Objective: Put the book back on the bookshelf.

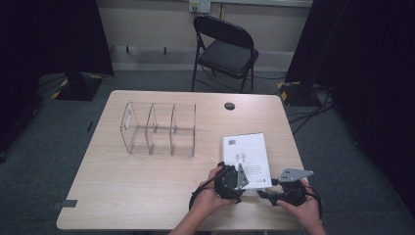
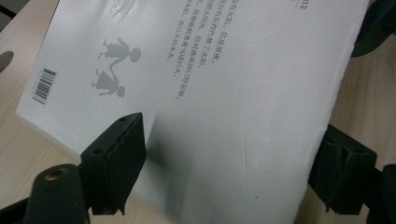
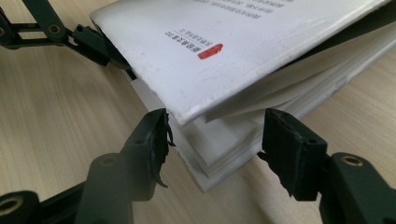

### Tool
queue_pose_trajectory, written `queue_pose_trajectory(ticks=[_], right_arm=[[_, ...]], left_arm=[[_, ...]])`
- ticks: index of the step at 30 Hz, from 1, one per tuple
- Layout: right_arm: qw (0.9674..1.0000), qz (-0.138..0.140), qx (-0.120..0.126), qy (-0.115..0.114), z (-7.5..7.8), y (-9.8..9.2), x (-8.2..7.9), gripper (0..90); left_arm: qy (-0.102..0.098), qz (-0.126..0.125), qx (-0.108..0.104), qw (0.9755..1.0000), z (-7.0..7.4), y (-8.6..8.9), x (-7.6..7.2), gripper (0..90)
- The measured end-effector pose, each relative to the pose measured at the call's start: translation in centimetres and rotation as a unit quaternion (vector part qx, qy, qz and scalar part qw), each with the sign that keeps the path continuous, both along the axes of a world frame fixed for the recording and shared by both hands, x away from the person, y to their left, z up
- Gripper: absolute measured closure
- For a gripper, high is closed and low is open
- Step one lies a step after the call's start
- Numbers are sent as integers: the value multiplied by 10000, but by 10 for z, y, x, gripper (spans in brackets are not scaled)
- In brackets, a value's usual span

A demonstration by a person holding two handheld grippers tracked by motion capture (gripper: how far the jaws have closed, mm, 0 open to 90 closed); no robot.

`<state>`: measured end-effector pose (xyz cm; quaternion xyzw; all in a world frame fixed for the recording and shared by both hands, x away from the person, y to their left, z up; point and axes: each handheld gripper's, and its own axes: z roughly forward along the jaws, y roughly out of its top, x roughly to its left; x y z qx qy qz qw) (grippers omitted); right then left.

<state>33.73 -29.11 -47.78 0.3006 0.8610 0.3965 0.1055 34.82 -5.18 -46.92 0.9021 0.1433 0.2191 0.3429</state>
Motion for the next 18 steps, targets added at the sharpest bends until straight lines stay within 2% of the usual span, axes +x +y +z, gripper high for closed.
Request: queue_pose_trajectory(ticks=[5,7,12,16,18], right_arm=[[9999,-91,73,10,2,-3,1,409],[9998,-115,162,32,2,-5,1,429],[9996,-201,192,-18,5,-10,3,488],[9996,-282,68,-23,3,-7,4,498],[9997,-244,44,-79,2,-3,4,499]], left_arm=[[19,19,50,10000,1,1,-1,203],[38,-33,35,10000,1,2,0,208],[13,-57,111,9999,2,3,0,218],[-9,-23,87,10000,2,2,-1,218],[-14,-69,163,9998,2,3,-1,217]])
